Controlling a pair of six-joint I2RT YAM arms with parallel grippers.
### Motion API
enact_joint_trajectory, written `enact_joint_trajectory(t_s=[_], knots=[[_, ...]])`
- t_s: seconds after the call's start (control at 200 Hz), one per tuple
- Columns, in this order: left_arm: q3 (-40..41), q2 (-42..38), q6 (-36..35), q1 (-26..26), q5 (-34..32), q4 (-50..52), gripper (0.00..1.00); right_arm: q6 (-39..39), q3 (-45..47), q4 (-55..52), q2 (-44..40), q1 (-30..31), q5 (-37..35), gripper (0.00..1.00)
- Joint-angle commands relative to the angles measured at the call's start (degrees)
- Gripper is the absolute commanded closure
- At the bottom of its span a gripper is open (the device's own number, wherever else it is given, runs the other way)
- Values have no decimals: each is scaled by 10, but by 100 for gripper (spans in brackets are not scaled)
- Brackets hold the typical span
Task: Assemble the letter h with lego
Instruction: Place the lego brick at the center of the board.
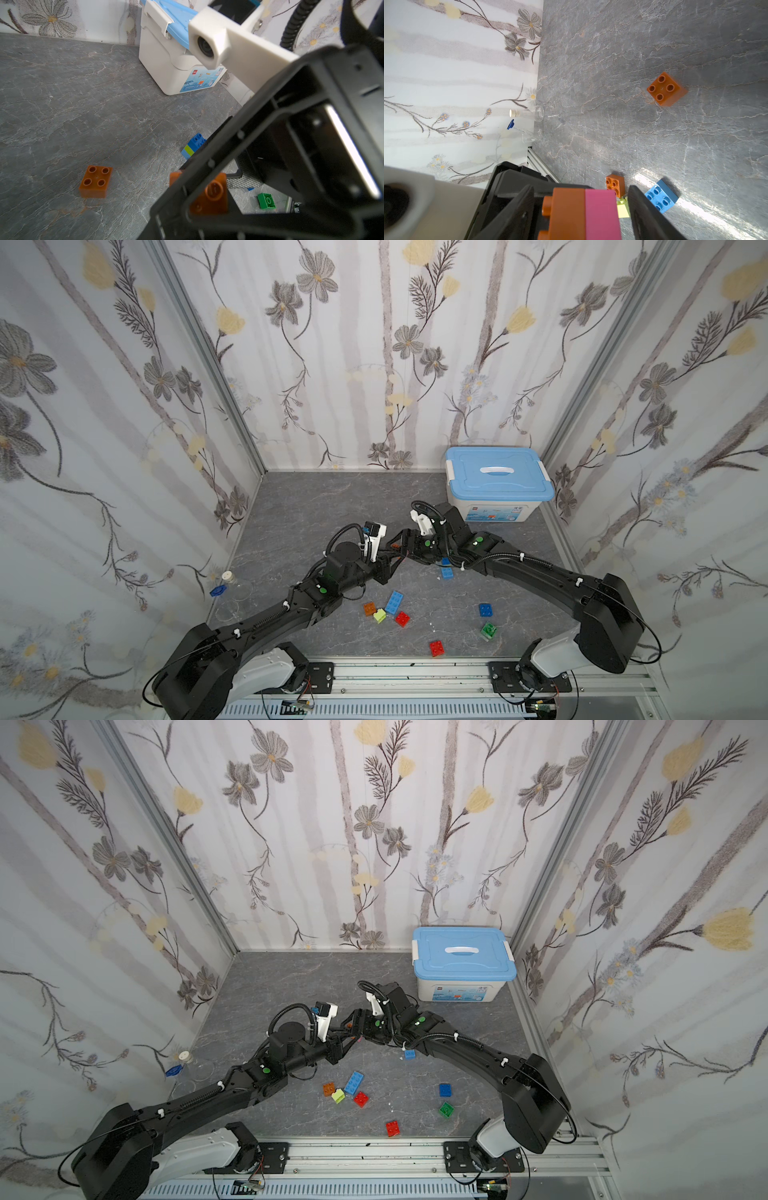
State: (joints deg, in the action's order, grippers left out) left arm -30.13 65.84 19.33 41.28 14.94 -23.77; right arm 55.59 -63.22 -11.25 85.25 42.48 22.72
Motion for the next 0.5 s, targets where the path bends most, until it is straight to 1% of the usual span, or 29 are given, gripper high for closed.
enact_joint_trajectory(t_s=[0.0, 0.11, 0.21, 0.305, 0.41, 0.5], knots=[[-16, 21, -40, 6, -37, 6, 100, 1, 5, -50, -18, -25, -43, 24], [-34, 68, -81, 31, -99, 11, 100, -17, 3, -120, -30, -64, -81, 24], [-74, 132, -111, 56, -144, 16, 99, -70, -25, -220, -32, -89, -149, 24], [-118, 191, -131, 72, -178, 25, 99, -112, -43, -277, -33, -105, -202, 23], [-166, 267, -142, 75, -187, 33, 98, -146, -49, -315, -37, -132, -230, 23], [-218, 334, -147, 77, -204, 66, 98, -152, -32, -315, -48, -163, -222, 23]])
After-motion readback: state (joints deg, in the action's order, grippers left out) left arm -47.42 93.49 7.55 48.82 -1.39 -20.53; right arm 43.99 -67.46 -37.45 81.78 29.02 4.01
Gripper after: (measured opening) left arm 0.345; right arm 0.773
